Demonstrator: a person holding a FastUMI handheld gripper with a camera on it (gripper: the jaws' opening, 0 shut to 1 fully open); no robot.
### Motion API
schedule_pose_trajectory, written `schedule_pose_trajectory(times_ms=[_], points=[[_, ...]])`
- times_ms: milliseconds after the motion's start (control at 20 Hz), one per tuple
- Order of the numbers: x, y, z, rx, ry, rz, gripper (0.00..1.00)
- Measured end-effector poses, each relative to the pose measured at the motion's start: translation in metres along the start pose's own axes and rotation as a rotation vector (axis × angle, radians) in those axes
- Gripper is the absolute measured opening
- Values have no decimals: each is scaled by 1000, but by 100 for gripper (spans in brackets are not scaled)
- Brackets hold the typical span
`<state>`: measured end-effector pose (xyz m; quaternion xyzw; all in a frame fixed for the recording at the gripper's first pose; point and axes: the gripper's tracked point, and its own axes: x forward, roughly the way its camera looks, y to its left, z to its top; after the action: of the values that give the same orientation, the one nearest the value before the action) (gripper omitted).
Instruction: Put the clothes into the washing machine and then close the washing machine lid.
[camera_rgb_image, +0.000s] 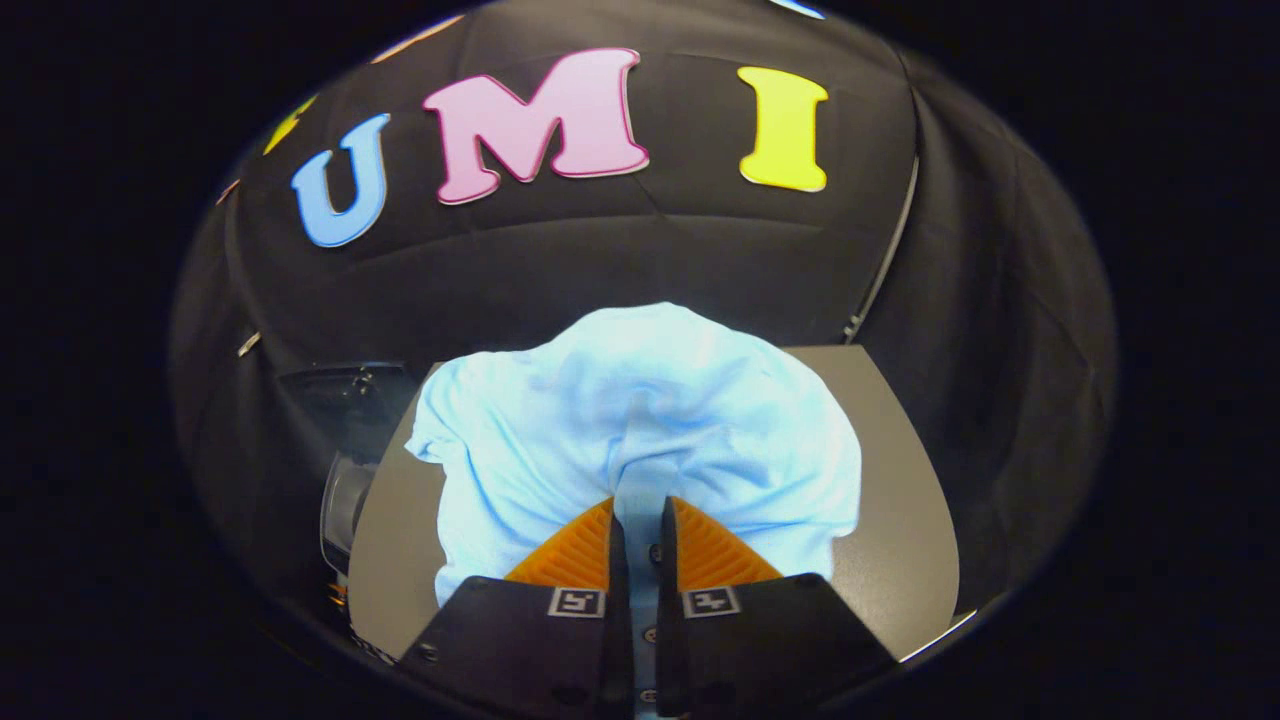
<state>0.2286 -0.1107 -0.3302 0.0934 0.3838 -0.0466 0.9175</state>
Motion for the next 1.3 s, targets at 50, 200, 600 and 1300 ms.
schedule_pose_trajectory(times_ms=[50,200,600,1300], points=[[-2,1,1,35,-6,12,13],[-8,1,3,86,-8,34,13],[-86,41,80,54,-181,117,13],[-181,282,145,-44,-299,452,12]])
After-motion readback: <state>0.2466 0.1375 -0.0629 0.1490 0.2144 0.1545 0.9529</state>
